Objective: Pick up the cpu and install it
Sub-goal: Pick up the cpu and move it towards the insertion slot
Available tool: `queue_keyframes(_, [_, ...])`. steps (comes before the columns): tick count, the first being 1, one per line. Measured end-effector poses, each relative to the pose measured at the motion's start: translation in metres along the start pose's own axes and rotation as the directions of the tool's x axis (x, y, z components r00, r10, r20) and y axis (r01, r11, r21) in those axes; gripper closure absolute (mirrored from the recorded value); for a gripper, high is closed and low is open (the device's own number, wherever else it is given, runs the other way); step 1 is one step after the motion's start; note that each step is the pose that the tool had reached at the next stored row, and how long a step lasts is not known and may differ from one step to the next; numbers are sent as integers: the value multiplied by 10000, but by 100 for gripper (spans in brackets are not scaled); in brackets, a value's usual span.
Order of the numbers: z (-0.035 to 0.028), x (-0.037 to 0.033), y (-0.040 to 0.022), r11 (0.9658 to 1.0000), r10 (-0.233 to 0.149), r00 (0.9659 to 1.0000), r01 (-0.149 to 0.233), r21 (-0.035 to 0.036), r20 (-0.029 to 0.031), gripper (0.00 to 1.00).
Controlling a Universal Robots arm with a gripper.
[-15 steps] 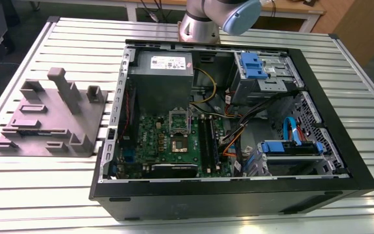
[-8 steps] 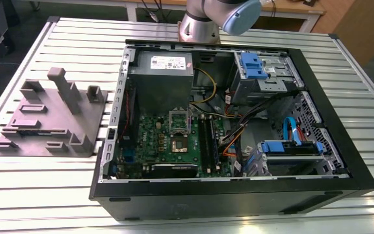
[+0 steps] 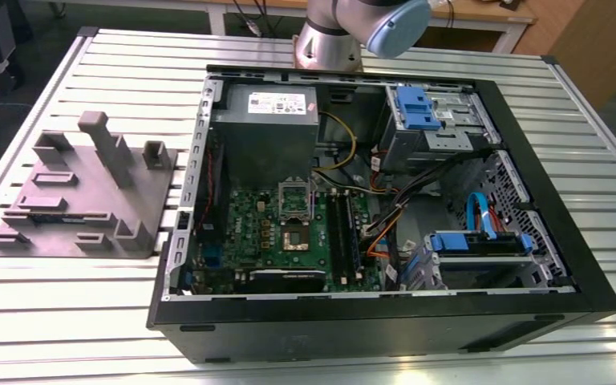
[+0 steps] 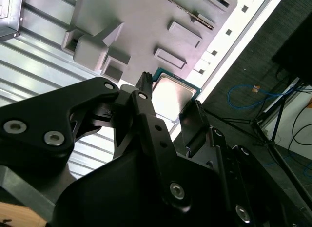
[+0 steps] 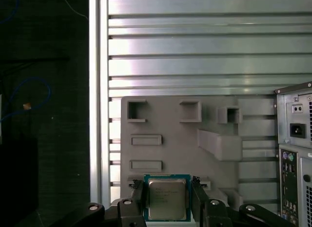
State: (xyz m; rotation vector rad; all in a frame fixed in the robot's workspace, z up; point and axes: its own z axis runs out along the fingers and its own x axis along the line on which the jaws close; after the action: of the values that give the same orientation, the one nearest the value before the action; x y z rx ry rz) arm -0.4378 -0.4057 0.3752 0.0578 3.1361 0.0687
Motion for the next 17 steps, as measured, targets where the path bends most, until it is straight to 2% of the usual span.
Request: queue_keyframes(17, [0,-44,2,10000,0,10000,0,1,-1,53])
